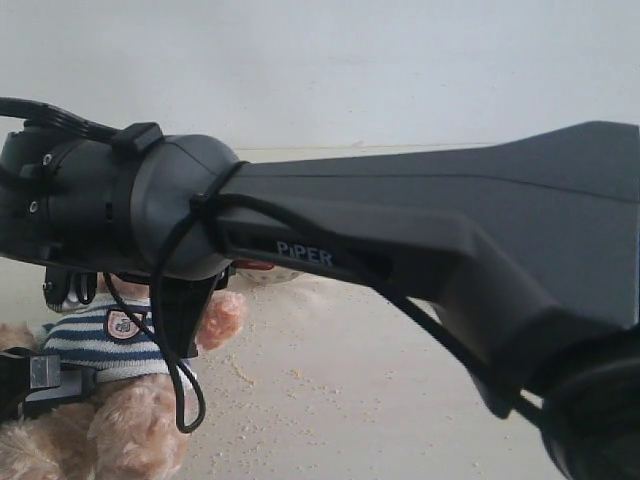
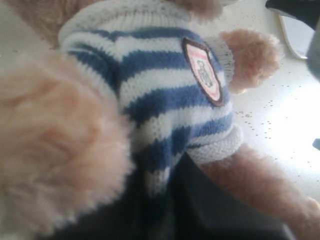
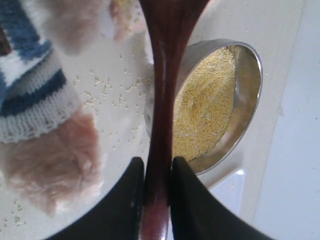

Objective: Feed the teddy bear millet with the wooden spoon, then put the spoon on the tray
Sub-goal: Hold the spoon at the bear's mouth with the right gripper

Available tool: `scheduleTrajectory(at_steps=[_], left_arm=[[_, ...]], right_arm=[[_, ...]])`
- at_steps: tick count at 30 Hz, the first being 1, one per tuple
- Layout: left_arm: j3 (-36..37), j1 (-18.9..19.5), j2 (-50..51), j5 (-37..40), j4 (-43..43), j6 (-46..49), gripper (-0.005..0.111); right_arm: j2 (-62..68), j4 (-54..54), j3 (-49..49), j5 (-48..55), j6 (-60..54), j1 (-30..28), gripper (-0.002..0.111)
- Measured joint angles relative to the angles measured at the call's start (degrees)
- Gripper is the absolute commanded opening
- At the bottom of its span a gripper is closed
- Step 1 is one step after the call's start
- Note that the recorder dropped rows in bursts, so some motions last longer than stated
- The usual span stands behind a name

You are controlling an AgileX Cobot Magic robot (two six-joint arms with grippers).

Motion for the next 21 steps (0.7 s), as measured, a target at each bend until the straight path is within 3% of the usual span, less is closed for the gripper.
scheduleTrajectory(at_steps=[21], left_arm=[[0.00, 0.00, 0.00, 0.00, 0.00, 0.00, 0.005]], right_arm=[[-0.33, -0.50, 0.00, 0.00, 2.68, 0.04, 0.000]])
